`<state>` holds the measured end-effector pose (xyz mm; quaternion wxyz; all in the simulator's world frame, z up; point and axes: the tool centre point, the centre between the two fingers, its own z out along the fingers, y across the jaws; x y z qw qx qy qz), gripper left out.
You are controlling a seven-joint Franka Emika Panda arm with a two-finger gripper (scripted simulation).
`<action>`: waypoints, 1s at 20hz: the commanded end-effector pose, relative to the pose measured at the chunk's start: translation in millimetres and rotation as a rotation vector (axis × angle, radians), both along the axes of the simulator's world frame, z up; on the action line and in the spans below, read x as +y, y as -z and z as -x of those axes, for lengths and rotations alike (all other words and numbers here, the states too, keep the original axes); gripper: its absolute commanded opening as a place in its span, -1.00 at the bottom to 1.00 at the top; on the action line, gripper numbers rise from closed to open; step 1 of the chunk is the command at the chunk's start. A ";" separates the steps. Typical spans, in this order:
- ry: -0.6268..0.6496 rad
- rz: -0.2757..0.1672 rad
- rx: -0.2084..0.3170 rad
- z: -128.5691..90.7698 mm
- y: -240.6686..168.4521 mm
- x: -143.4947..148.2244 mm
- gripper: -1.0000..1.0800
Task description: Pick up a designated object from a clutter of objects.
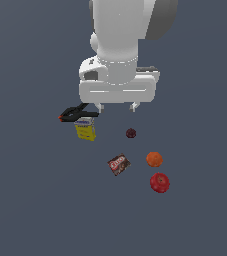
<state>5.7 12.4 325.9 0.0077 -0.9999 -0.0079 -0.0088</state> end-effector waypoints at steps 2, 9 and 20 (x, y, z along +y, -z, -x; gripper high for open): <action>0.001 -0.001 -0.001 -0.1 -0.3 -0.1 0.92; 0.048 -0.026 -0.028 -4.9 -17.6 -5.5 0.92; 0.073 -0.031 -0.029 -7.0 -16.2 -3.3 0.92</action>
